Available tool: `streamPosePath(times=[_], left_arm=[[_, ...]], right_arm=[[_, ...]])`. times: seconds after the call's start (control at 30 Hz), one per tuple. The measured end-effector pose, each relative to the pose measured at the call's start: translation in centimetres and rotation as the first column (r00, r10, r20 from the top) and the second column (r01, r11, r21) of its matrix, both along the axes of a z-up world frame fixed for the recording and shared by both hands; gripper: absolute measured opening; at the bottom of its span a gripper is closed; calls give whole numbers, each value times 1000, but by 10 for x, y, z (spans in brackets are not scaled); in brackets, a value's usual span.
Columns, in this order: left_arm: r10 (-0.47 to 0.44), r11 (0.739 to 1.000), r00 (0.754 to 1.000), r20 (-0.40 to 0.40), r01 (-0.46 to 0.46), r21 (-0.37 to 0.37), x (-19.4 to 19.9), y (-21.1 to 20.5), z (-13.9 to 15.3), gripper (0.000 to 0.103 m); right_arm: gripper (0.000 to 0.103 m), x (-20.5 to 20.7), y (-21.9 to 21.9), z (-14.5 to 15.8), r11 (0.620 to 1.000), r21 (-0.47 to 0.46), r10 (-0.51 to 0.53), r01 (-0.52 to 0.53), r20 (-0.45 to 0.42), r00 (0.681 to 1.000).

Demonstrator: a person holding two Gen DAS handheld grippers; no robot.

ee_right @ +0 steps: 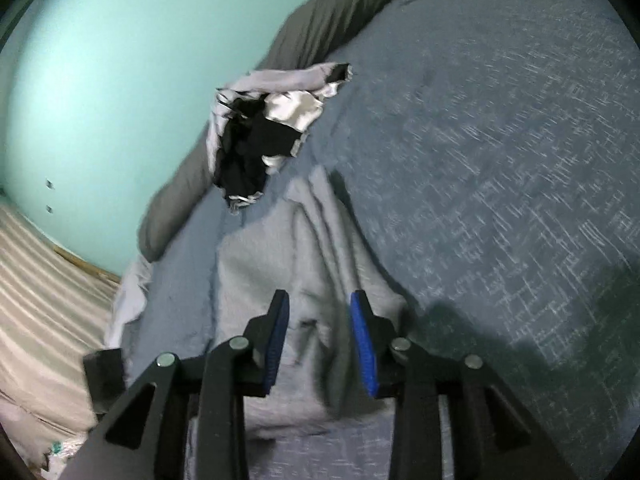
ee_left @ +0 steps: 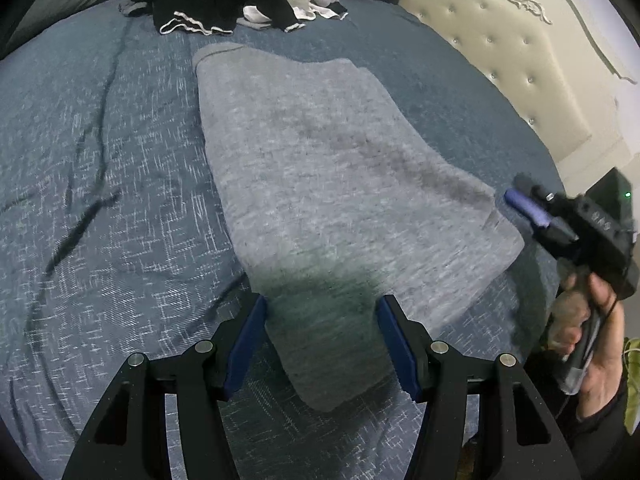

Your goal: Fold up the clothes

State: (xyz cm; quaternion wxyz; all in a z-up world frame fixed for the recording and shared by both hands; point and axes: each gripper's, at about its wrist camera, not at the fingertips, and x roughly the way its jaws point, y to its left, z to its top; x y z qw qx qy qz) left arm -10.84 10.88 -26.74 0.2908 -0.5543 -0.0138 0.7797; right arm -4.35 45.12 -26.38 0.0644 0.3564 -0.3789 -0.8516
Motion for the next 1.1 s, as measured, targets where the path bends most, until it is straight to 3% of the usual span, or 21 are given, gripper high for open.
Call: streamPosePath(times=[0.1, 0.2, 0.33, 0.47, 0.57, 0.67, 0.77, 0.9, 1.1], left_arm=[[12, 1000, 1000, 2, -12, 25, 0, -4, -2, 63], [25, 998, 1000, 6, -25, 62, 1, -9, -1, 63], [34, 995, 999, 0, -34, 97, 4, -14, -3, 63], [50, 991, 999, -18, -47, 128, 11, -23, -3, 63], [67, 987, 997, -32, -62, 151, 11, -28, -3, 63], [82, 982, 996, -33, -75, 173, 12, -30, -9, 63], [91, 978, 995, -40, -81, 192, 19, -34, -13, 63], [99, 973, 995, -33, -89, 213, 16, -34, -20, 69], [99, 974, 993, -57, -84, 211, 22, -31, -22, 69]], right_arm=[[32, -15, -20, -14, 995, 42, 88, -91, 75, 993], [32, -17, -18, -29, 996, -24, 88, -86, 105, 990], [32, -24, -7, -11, 998, -27, 52, -50, 49, 997], [34, -53, -11, 8, 991, 25, 129, -130, 40, 991], [42, -90, -20, 17, 969, 101, 217, -225, 85, 972], [48, -123, -19, 17, 954, 101, 267, -284, 150, 952], [48, -151, -24, 15, 929, 162, 295, -332, 215, 931], [48, -186, -35, 6, 906, 143, 352, -398, 266, 897], [48, -226, -59, -5, 851, 228, 376, -473, 364, 852]])
